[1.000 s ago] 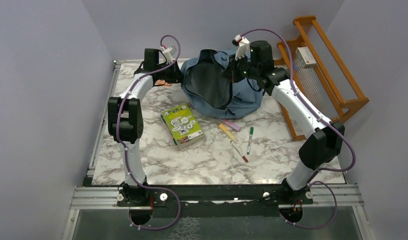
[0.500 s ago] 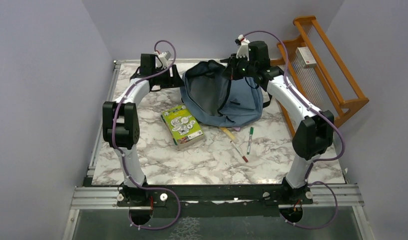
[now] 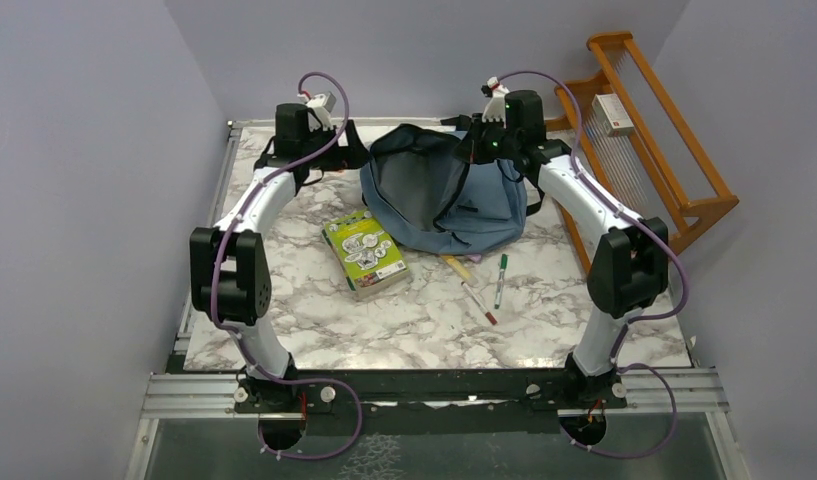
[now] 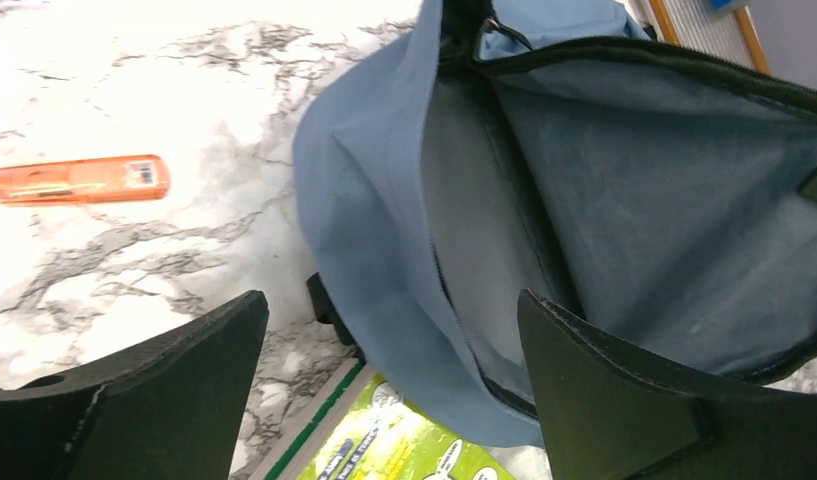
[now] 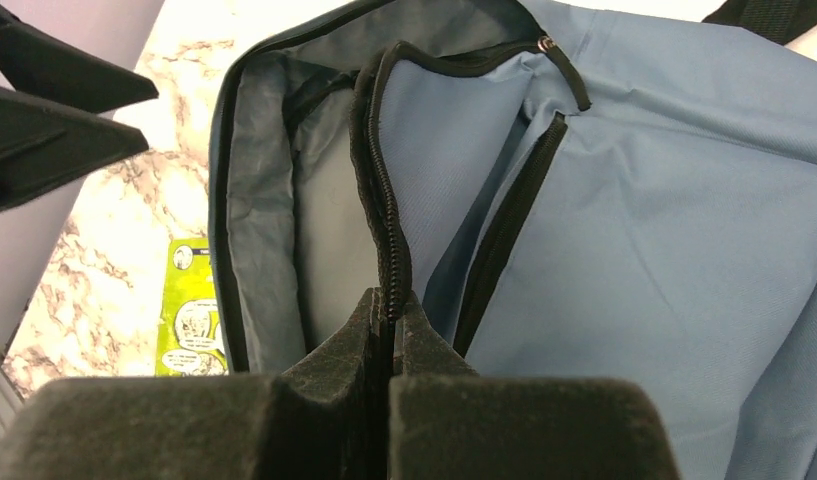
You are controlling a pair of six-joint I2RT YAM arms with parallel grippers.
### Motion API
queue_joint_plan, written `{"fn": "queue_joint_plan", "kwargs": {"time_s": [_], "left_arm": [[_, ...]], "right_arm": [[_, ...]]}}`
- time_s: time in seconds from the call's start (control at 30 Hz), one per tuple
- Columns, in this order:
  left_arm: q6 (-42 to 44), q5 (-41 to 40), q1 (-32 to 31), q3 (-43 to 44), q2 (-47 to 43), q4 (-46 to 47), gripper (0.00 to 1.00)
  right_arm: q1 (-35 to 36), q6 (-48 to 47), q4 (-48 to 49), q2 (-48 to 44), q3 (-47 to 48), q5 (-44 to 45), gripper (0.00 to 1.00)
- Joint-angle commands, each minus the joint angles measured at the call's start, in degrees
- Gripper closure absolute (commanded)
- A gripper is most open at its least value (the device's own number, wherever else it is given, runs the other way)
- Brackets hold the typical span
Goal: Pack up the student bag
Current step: Adjust the student bag at the center of the board.
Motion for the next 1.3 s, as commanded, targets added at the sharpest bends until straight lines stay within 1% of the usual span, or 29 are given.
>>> {"fn": "queue_joint_plan", "kwargs": {"time_s": [0.0, 0.17, 0.2, 0.23, 0.27, 0.3, 0.33, 0.47, 0.67, 0.73, 0.87, 1.03, 1.13, 1.27], "left_arm": [[1.69, -2.68, -3.85, 2.94, 2.42, 0.59, 0.04], [2.72, -4.75, -5.50, 6.54, 6.23, -0.43, 0.04], [3.69, -5.81, -5.94, 7.22, 6.92, -1.14, 0.05], [4.68, -7.02, -6.36, 8.11, 7.76, -1.97, 0.09], [5.64, -8.20, -6.65, 8.98, 8.58, -3.11, 0.16], [6.45, -9.07, -6.87, 9.73, 9.57, -4.18, 0.21], [7.19, -9.88, -6.99, 10.39, 10.46, -5.09, 0.30], [8.46, -10.98, -7.20, 10.12, 12.10, -6.06, 0.56], [9.79, -11.20, -7.44, 8.77, 11.44, -5.17, 0.90], [9.89, -10.88, -7.44, 8.02, 10.91, -4.35, 0.99], [9.82, -9.41, -7.44, 6.43, 9.80, -2.81, 1.00], [9.37, -7.05, -7.46, 6.10, 8.89, -2.05, 1.00], [8.90, -5.55, -7.44, 5.50, 8.08, -1.26, 1.00], [8.64, -4.48, -7.44, 4.88, 7.35, -0.75, 1.00]], "right_arm": [[-1.04, 0.77, 3.49, -1.01, -0.79, -0.39, 1.00], [-1.39, 0.68, 3.50, -1.44, -1.49, -0.04, 1.00], [-1.53, 0.68, 3.58, -1.56, -1.71, 0.16, 0.99], [-1.72, 0.68, 3.73, -1.72, -2.01, 0.61, 1.00], [-1.94, 0.80, 3.90, -1.82, -2.32, 1.01, 1.00], [-2.19, 0.91, 4.00, -1.97, -2.58, 1.56, 0.99], [-2.41, 1.06, 4.12, -2.02, -2.77, 1.96, 0.99], [-4.15, 1.18, 4.49, -1.73, -3.57, 3.80, 0.99], [-7.32, 1.13, 4.86, -1.24, -4.49, 7.28, 0.99], [-8.08, 0.85, 4.96, -1.19, -4.77, 9.17, 0.99], [-8.99, -0.39, 3.88, -0.34, -5.23, 15.34, 0.97], [-9.40, -2.30, 0.55, 3.50, -5.65, 22.64, 0.94], [-9.40, -2.97, -1.41, 6.28, -5.38, 24.81, 0.85], [-9.40, -3.55, -4.88, 9.66, -3.21, 24.36, 0.72]]}}
